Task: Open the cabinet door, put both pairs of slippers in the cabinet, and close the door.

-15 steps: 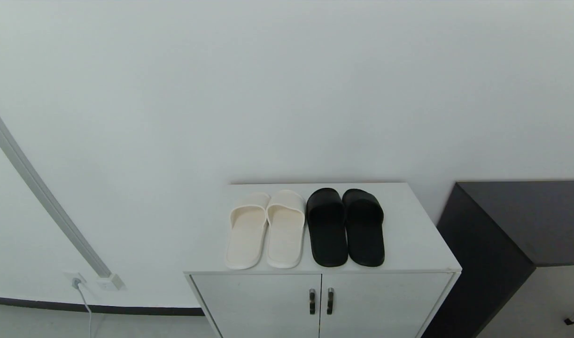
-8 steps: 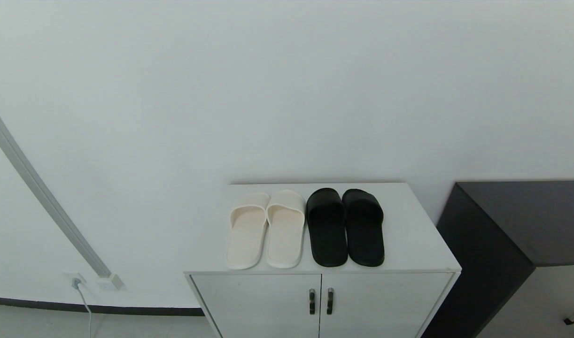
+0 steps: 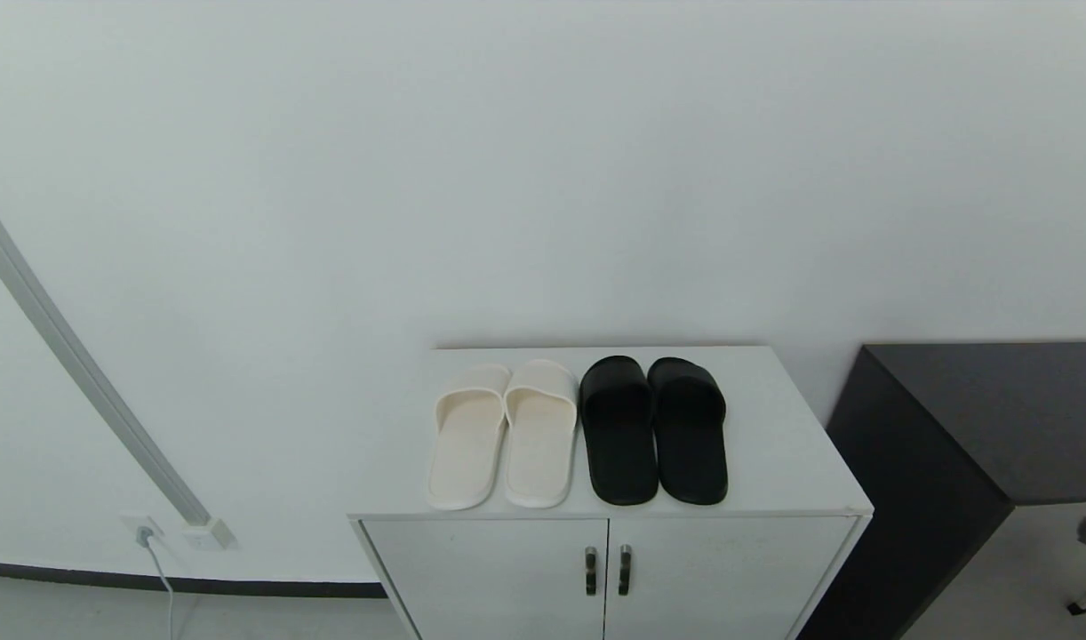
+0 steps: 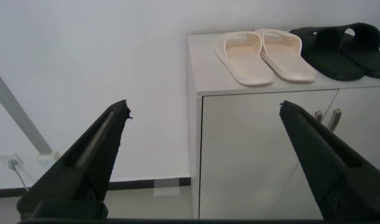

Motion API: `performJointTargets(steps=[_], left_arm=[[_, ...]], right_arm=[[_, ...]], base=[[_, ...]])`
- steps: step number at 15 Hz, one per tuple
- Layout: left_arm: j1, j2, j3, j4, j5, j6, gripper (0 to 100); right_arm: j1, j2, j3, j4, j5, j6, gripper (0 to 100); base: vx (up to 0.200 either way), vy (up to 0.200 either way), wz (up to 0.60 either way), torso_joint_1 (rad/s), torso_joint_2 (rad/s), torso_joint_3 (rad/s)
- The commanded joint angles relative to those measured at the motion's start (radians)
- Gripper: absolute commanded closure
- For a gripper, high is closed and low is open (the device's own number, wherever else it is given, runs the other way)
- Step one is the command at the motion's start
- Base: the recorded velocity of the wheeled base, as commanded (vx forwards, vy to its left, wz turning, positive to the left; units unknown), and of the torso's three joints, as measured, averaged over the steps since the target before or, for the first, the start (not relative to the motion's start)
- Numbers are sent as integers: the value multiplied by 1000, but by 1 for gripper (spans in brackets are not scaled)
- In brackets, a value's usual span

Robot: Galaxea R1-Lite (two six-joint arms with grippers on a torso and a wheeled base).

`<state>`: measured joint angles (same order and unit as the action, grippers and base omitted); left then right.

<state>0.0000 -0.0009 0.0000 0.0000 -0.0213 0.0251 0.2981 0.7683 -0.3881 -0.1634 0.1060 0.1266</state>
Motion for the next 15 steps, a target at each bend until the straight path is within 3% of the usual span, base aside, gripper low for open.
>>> performJointTargets(steps=[1, 2, 5, 9, 13, 15], left_arm=[[0, 1, 0, 0, 0, -1, 0], [0, 1, 0, 0, 0, -1, 0], [0, 1, 0, 0, 0, -1, 0], [0, 1, 0, 0, 0, -2, 0], [0, 1, 0, 2, 0, -2, 0], [0, 1, 0, 0, 0, -2, 0]], right_arm=[[184, 250, -92, -57, -69, 61, 0], [308, 339, -120, -119, -152, 65, 0], [423, 529, -175, -229, -273, 74, 0], [454, 826, -333, -311, -456, 189, 0], [454, 1042, -443, -418, -632, 202, 0], [454, 1105, -471, -459, -667, 199, 0]], base=[[0, 0, 0, 0, 0, 0], [0, 0, 0, 0, 0, 0], [0, 0, 0, 0, 0, 0], [0, 0, 0, 0, 0, 0], [0, 0, 0, 0, 0, 0], [0, 0, 0, 0, 0, 0]])
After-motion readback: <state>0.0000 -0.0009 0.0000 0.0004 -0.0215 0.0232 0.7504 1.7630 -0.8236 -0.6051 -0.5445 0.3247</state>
